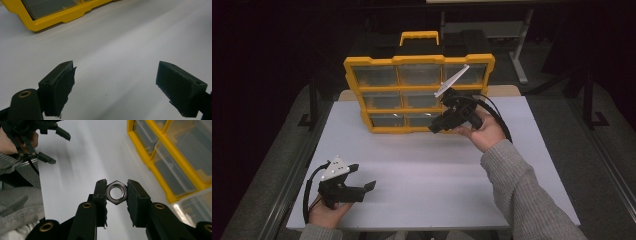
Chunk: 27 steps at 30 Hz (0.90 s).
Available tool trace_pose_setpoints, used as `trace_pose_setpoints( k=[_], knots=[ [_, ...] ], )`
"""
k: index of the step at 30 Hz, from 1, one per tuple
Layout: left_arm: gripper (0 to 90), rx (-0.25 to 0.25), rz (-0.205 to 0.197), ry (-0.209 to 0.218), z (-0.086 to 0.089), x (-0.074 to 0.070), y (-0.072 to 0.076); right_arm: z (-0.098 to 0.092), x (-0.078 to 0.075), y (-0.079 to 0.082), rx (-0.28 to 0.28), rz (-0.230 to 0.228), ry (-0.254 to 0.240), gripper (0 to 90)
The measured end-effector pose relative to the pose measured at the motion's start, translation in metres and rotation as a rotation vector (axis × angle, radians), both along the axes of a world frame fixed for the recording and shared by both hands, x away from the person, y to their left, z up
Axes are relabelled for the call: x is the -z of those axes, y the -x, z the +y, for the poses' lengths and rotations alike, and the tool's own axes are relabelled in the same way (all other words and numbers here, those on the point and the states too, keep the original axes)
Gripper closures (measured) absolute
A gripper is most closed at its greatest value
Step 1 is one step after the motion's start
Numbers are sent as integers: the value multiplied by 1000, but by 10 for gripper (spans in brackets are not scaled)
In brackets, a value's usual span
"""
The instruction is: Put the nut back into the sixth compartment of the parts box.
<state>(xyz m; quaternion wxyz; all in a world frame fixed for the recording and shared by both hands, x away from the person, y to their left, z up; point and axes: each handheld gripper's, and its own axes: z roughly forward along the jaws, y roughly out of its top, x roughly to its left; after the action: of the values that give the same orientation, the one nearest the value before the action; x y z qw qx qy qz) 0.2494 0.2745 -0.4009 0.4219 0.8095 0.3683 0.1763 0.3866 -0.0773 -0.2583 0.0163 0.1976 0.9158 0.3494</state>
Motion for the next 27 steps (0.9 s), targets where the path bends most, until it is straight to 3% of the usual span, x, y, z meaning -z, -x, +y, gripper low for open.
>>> trace_pose_setpoints(
  k=[14, 20, 27],
  knots=[
    [149, -4, 3, 4, 0, 0, 0, -25, -34, -12, 87, -15, -9, 692],
    [149, -7, 4, 6, 0, 0, 0, -37, -37, -22, 135, -19, -5, 691],
    [149, -3, 2, 5, 0, 0, 0, -53, -32, -37, 219, 10, -1, 691]
  ],
)
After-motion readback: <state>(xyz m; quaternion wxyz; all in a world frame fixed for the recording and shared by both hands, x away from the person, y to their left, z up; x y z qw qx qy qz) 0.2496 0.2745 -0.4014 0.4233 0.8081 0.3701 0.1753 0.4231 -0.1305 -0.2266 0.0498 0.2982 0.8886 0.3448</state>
